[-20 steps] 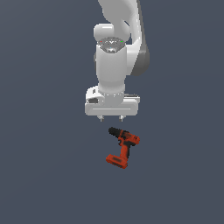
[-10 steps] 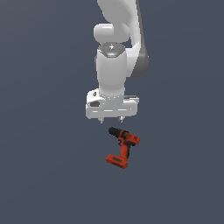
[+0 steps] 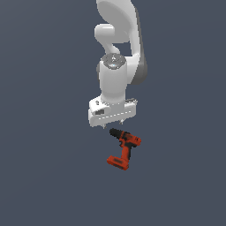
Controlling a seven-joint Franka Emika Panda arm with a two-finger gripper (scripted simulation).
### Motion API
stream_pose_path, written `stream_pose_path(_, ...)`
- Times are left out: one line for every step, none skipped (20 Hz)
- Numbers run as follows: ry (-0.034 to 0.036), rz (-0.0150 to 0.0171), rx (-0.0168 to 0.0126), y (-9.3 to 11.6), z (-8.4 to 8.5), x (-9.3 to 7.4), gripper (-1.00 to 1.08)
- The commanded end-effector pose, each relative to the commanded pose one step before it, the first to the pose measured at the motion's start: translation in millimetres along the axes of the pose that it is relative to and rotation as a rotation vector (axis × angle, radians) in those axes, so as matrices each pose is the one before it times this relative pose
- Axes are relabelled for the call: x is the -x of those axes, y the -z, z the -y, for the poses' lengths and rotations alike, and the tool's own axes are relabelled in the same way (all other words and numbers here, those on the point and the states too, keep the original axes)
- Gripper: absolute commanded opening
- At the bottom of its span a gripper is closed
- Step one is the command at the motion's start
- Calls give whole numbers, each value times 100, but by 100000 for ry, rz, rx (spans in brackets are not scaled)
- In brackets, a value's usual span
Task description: Pick up the object and move it to a goal position.
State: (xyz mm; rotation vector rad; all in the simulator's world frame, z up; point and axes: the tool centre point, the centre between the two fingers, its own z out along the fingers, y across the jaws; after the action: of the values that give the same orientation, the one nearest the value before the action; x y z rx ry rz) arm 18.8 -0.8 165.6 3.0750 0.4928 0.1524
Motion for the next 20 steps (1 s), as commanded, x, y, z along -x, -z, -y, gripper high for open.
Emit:
stream_pose_path(7244,67,-78,-915,162,231,68)
stream_pose_path(2879,13,-49,-359,78,88,68)
stream_pose_path(2880,5,-58,-357,83,86,68)
stream_pose_path(2881,-3,-66,-355,89,85,68)
stream_pose_path(2881,-12,-74,-352,95,83,68)
stream_pose_path(2882,-21,-82,-350,100,80,68)
stream_pose_path(2881,-31,-89,-348,105,78,68)
stream_pose_path(2883,-41,-96,-345,111,75,68)
stream_pose_path(2883,-51,-102,-343,117,72,68)
stream_pose_path(2882,-62,-107,-340,121,69,68)
stream_pose_path(2883,-73,-112,-338,127,65,68)
stream_pose_path(2883,-85,-117,-335,131,61,68)
stream_pose_path(2882,-97,-120,-332,136,57,68)
stream_pose_path(2882,-109,-124,-330,141,53,68)
stream_pose_path(2882,-121,-126,-327,145,48,68)
stream_pose_path(2881,-134,-128,-324,149,44,68)
stream_pose_path(2880,-147,-130,-322,153,39,68)
stream_pose_path(2880,-160,-130,-319,157,34,68)
stream_pose_path(2879,-173,-130,-316,161,28,68)
stream_pose_path(2850,-185,-128,-310,163,23,68)
